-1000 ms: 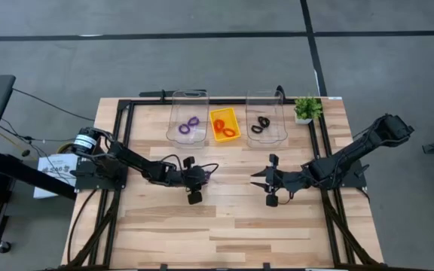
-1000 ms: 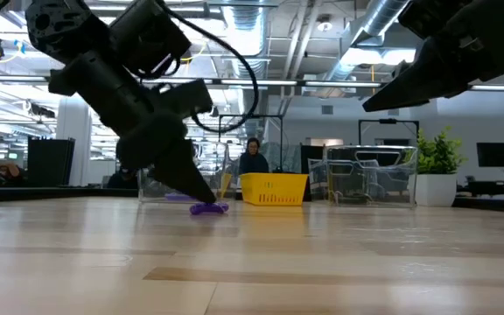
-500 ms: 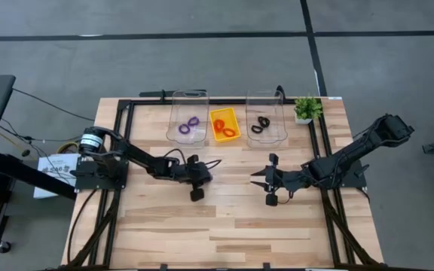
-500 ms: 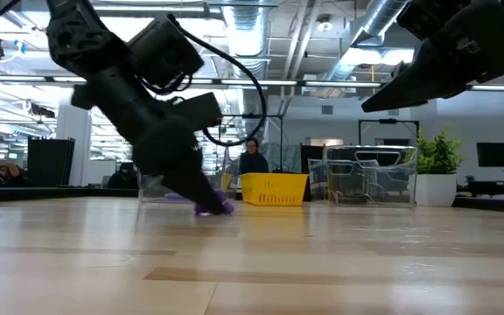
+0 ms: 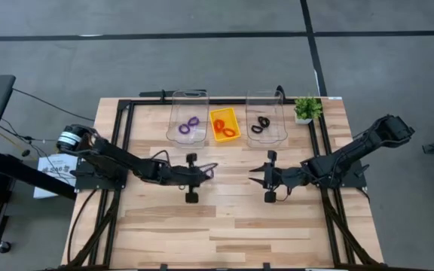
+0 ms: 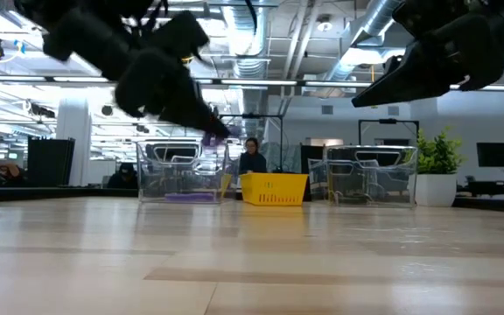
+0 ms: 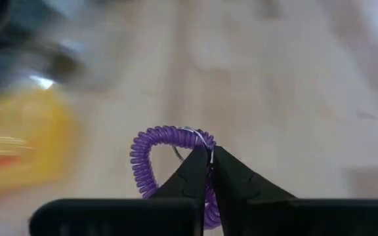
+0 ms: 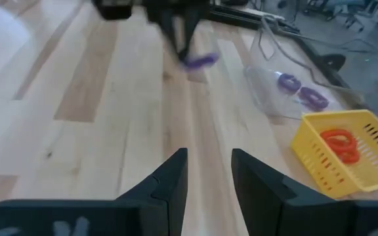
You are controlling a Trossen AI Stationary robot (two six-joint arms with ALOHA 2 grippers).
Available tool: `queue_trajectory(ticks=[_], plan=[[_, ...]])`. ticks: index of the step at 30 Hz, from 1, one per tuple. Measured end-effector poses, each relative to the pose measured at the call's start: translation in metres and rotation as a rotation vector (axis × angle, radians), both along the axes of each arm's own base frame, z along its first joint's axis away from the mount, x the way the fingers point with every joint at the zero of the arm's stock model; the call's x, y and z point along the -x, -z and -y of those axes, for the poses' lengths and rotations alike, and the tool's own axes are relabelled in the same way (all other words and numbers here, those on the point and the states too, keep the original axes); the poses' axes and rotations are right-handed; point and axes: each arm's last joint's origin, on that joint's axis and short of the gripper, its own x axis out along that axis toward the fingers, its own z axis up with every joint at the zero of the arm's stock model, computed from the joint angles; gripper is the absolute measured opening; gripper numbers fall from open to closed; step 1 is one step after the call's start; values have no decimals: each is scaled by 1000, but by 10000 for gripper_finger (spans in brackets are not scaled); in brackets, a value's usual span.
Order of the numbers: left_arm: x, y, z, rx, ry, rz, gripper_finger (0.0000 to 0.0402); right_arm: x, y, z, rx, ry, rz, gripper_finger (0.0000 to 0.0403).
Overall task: Sort spring keychains
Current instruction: Put the purple spring keychain into the left transparent bin, then return to Home Position
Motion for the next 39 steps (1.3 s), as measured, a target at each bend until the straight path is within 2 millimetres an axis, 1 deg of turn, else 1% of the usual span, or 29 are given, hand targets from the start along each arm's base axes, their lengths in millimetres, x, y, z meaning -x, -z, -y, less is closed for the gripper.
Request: queue_trajectory(ticks=[3,6,9,12,16,21,23,25,27,29,34,39], plan=[[5,-23,-6,-153,-117,90,15,-2,0,6,31,11,-5,109],[12,-45,-17,-275,-233,146,14,-4,0,13,57,30,-7,109],[18,-64,-37,-336,-315,179,14,-6,-1,19,75,49,-10,109],[23,-76,-63,-338,-386,196,14,-7,-1,24,90,62,-15,109],[31,-81,-103,-280,-429,182,12,-8,-1,29,101,67,-21,109],[41,-75,-152,-113,-487,166,13,-9,0,32,95,59,-26,109],[44,-70,-168,-59,-536,160,15,-9,0,33,89,53,-27,109],[47,-66,-179,-30,-562,155,22,-9,0,33,87,52,-28,109],[47,-64,-184,-7,-548,149,35,-9,0,32,80,52,-32,109],[48,-64,-186,16,-526,153,53,-8,1,31,71,52,-37,109],[47,-64,-184,43,-507,166,97,-8,1,28,69,39,-37,109],[44,-64,-177,70,-494,170,117,-7,1,27,53,40,-33,109]])
